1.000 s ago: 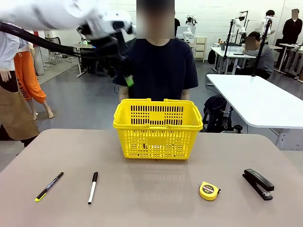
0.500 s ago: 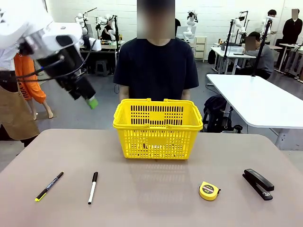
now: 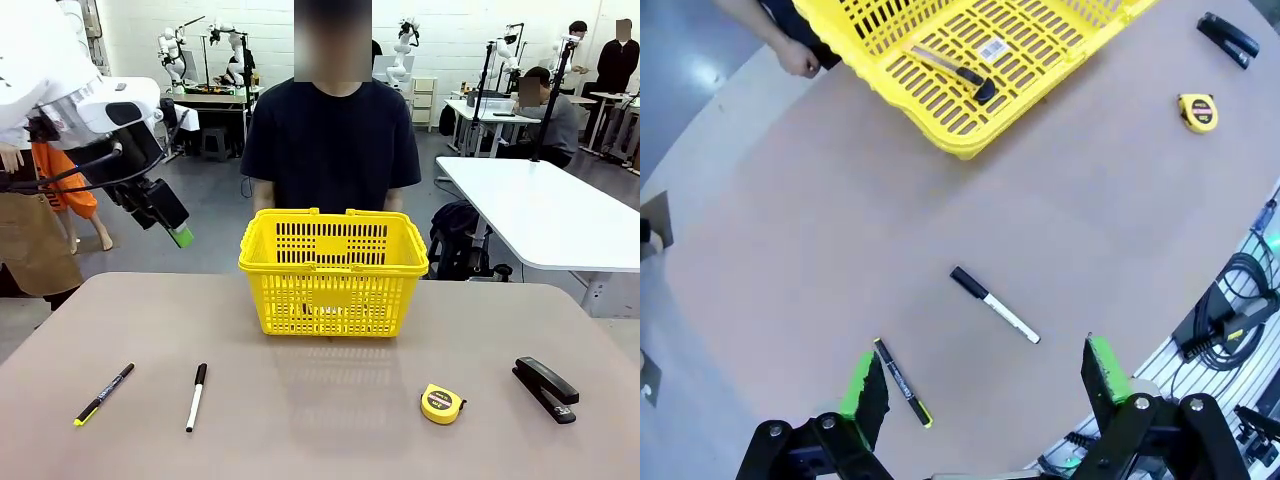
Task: Place the items the person wants into the basket.
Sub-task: Pick up the item the person points to and place it in the Market Basket.
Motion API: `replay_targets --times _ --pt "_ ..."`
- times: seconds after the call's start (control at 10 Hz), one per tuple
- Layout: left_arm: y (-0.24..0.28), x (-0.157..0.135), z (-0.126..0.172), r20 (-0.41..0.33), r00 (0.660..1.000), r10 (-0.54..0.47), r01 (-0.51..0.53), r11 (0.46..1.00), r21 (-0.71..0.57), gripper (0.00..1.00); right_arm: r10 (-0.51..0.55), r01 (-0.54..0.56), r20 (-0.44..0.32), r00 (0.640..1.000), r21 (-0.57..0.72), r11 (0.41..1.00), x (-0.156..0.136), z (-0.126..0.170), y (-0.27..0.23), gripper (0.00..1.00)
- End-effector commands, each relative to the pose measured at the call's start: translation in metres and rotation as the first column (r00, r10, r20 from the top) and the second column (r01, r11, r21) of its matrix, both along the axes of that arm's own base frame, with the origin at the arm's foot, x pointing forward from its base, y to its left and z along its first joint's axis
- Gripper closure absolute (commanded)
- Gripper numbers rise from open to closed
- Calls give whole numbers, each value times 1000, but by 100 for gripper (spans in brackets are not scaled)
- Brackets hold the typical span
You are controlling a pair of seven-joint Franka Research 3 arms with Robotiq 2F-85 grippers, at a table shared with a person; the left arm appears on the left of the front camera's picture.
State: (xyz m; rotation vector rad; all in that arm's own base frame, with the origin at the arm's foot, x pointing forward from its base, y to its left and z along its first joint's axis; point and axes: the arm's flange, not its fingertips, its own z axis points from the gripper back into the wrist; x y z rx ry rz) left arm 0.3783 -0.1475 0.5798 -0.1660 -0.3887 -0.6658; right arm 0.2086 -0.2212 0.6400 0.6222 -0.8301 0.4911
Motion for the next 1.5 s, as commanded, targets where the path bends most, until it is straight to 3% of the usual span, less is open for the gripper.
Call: replay_targets --times 0.0,0.4,0.5,0.6,0.7,0.9,1.1,1.3,1.4 --pt "1 -12 10 26 1000 -11 11 1000 -16 0 18 -18 16 1000 8 1000 1 1 1 0" --pt "-1 -8 11 27 1000 -7 7 1000 -7 0 18 -18 16 1000 8 1000 1 1 1 0" --pt "24 -19 29 70 974 -214 220 972 -84 0 18 -18 16 1000 8 1000 1 1 1 0" --pt "58 -41 47 155 930 -332 358 914 -190 0 18 -18 16 1000 8 1000 1 1 1 0" --pt "93 -61 64 232 888 -398 448 862 -235 0 18 -18 16 1000 8 1000 1 1 1 0" --pt "180 -63 105 280 818 -503 566 790 -234 0 18 -18 16 1000 8 1000 1 1 1 0" --pt "256 -95 91 417 801 -430 545 812 -210 0 18 -18 16 1000 8 1000 1 1 1 0" --pt "321 -82 85 429 810 -400 517 832 -201 0 18 -18 16 1000 8 1000 1 1 1 0" --pt "338 -102 62 440 819 -369 499 836 -227 0 18 -18 16 1000 8 1000 1 1 1 0"
